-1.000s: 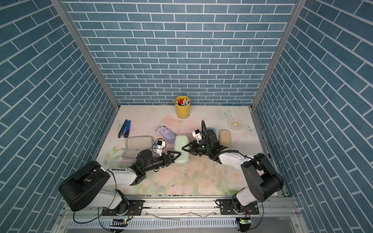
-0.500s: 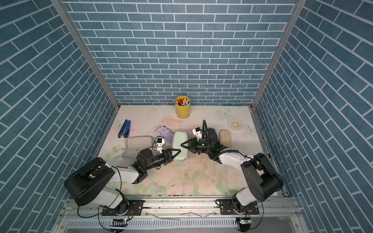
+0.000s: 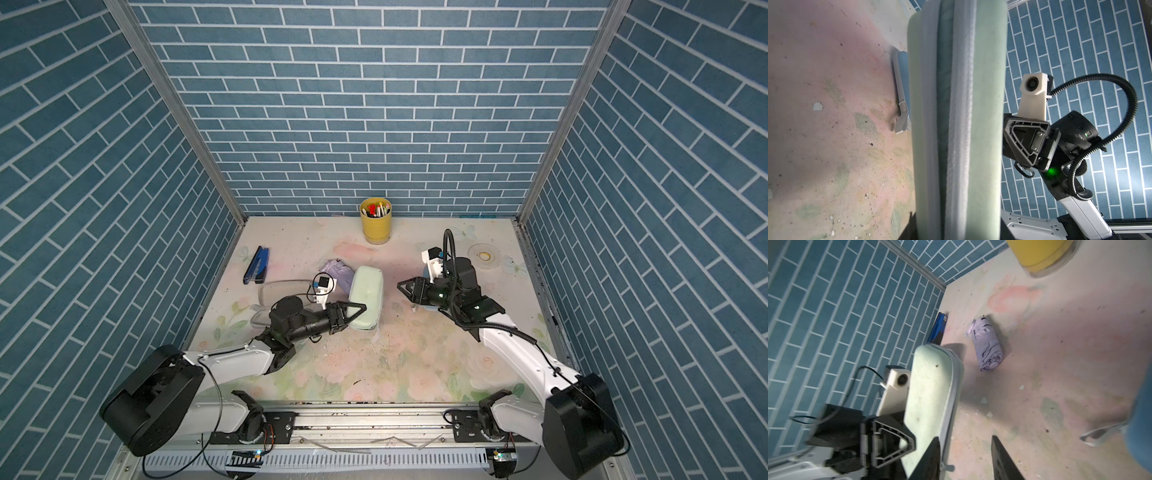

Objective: Put umbrellas into zippered umbrella sleeves
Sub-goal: Pick up the umbrella sleeve at the center of the board, then zip the zipper on the umbrella sleeve.

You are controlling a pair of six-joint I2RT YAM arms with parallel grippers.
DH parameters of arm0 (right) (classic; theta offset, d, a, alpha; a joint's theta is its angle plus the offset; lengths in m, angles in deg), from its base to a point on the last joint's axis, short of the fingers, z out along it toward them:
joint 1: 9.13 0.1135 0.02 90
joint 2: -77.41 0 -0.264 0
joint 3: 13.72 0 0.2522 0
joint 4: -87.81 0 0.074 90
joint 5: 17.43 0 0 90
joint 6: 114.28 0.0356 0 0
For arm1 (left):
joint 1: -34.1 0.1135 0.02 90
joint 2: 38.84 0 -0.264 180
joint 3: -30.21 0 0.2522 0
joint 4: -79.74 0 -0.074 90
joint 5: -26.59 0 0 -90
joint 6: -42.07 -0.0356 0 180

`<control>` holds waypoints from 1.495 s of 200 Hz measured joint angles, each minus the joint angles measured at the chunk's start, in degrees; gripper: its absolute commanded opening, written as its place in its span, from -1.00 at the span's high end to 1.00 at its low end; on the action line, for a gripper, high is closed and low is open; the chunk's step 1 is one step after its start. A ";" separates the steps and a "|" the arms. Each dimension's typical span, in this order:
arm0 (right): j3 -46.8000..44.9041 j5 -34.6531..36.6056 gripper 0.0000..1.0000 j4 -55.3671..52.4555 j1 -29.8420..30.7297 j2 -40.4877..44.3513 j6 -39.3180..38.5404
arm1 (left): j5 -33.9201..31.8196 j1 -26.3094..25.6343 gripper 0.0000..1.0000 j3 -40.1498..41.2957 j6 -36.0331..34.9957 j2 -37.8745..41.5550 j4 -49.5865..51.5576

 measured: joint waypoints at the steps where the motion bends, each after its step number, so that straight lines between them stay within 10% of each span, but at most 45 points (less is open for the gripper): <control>1: -0.15 0.39 0.20 -0.04 0.28 0.20 -0.31 | 0.11 0.11 0.52 -0.17 -0.26 0.28 0.55; 109: -7.96 26.58 0.21 7.28 24.92 -1.18 -25.22 | 1.62 1.18 0.52 -3.69 -4.22 4.61 14.21; 236: -5.55 30.62 1.00 11.06 26.32 -5.01 -32.24 | 1.66 1.31 0.65 -3.69 -3.63 4.61 13.94; 299: -2.99 30.34 1.00 9.07 22.18 -5.95 -34.99 | 3.61 1.31 0.72 -5.14 -7.34 6.49 22.03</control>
